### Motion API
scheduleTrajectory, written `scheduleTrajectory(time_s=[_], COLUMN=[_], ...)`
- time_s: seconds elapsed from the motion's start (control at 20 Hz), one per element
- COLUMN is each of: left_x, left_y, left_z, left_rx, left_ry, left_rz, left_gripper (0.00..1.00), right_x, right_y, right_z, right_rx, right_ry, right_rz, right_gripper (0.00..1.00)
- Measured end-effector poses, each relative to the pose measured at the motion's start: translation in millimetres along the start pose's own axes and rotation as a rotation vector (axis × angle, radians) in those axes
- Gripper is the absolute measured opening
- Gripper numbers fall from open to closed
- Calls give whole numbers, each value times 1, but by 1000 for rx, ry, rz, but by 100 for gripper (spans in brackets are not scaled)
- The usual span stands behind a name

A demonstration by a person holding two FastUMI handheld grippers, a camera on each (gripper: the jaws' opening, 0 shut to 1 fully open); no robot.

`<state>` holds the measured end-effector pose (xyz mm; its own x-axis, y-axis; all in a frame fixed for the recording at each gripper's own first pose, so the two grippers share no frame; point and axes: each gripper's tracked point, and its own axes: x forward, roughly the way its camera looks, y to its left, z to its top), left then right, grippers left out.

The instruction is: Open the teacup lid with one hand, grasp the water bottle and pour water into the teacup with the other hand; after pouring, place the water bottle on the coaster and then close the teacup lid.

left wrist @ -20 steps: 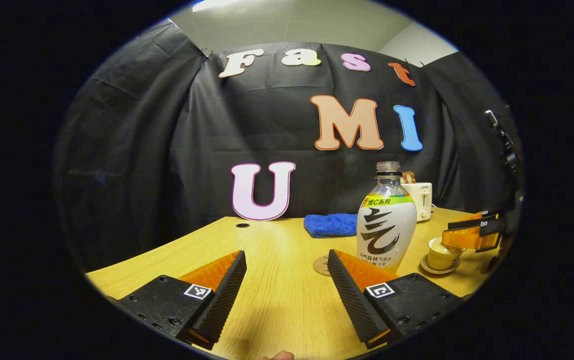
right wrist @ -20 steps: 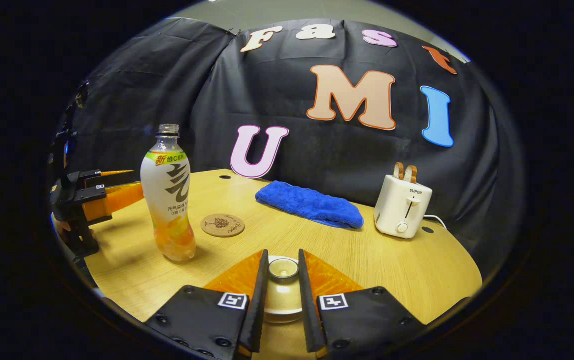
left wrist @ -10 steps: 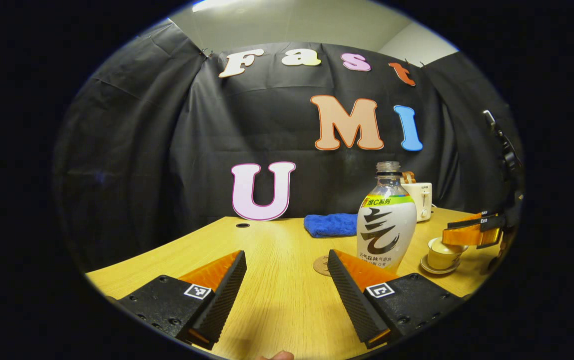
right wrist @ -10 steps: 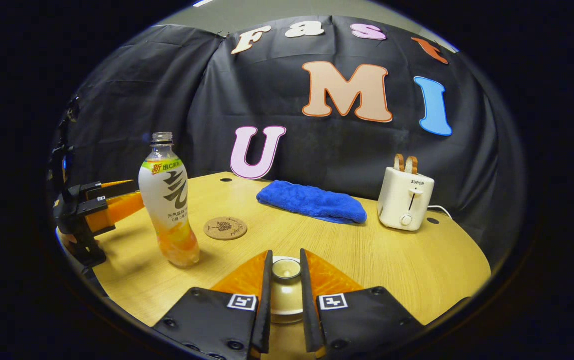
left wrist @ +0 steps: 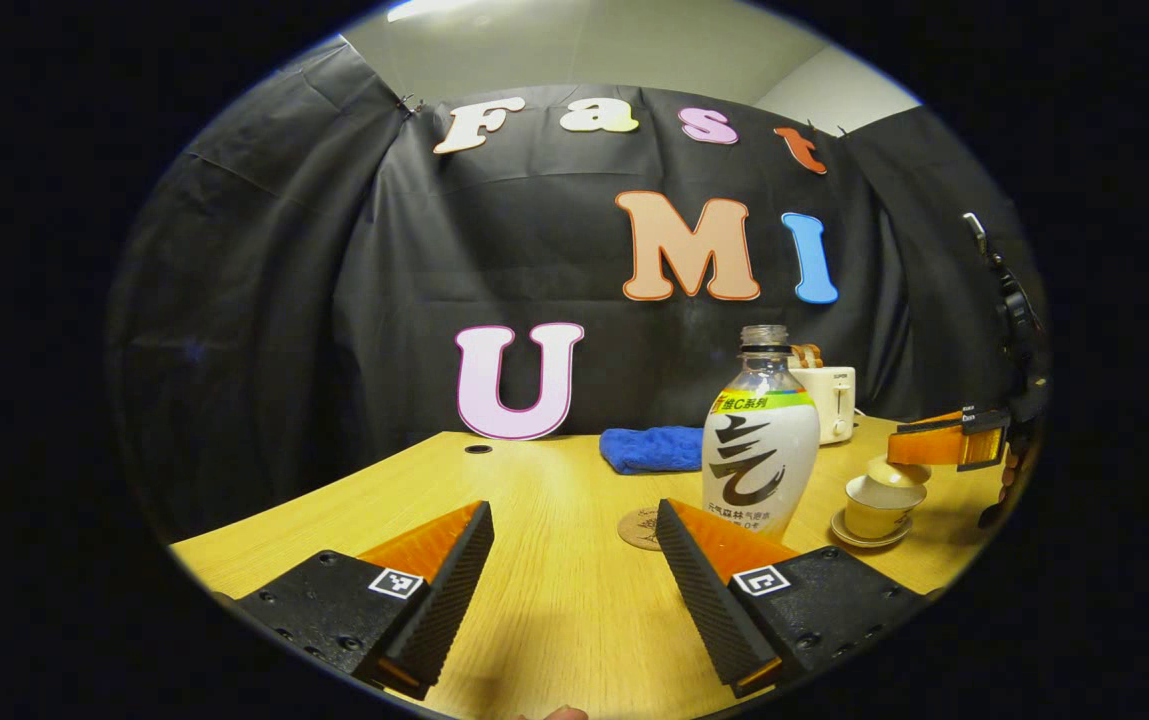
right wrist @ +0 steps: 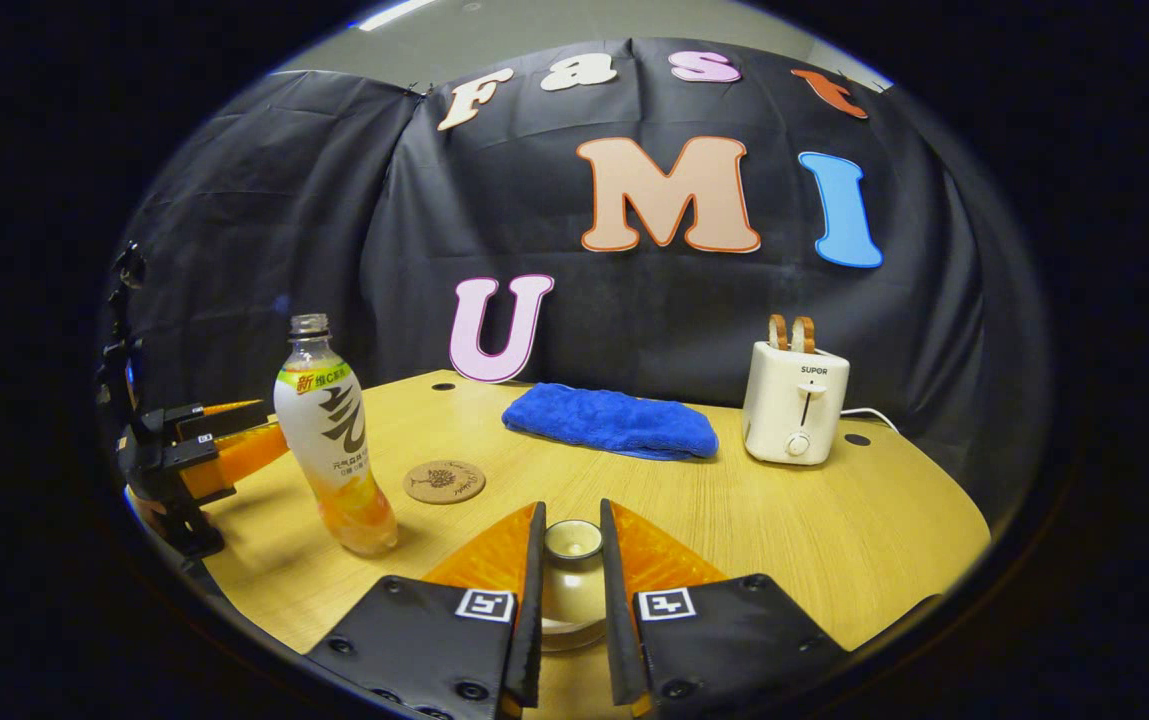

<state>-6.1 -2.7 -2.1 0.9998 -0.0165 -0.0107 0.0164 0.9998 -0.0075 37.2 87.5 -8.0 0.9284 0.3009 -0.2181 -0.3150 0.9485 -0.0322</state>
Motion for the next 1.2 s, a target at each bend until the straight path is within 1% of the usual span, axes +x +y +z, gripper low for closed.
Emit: scheduleTrajectory(time_s=[0.1, 0.2, 0.25, 0.3, 0.35, 0.5, 0.55, 0.6, 0.9, 1.2], left_x=[-6, -10, -12, -14, -16, -20, -21, -21, -21, -7], left_y=[-2, -7, -12, -17, -24, -38, -40, -42, -60, -78], left_z=[-1, 3, 3, 5, 5, 3, 4, 5, 2, -10], left_rx=[6, 8, 8, 7, 7, 6, 2, 0, -5, -22], left_ry=[8, 11, 11, 12, 16, 41, 42, 46, 79, 137], left_rz=[-17, -36, -49, -66, -89, -136, -144, -152, -194, -226], left_gripper=[96, 96, 96, 95, 96, 96, 96, 96, 96, 96], right_x=[-5, -9, -11, -13, -15, -22, -25, -26, -36, -45], right_y=[-3, -4, -4, -5, -6, -7, -8, -9, -22, -37], right_z=[3, 4, 4, 4, 5, 8, 8, 8, 12, 12], right_rx=[8, 16, 19, 20, 19, 23, 24, 22, 41, 71], right_ry=[-15, -26, -29, -30, -34, -46, -48, -51, -61, -54], right_rz=[-4, -9, -10, -12, -13, -13, -13, -16, -28, -56], right_gripper=[29, 32, 31, 29, 30, 31, 32, 29, 31, 29])
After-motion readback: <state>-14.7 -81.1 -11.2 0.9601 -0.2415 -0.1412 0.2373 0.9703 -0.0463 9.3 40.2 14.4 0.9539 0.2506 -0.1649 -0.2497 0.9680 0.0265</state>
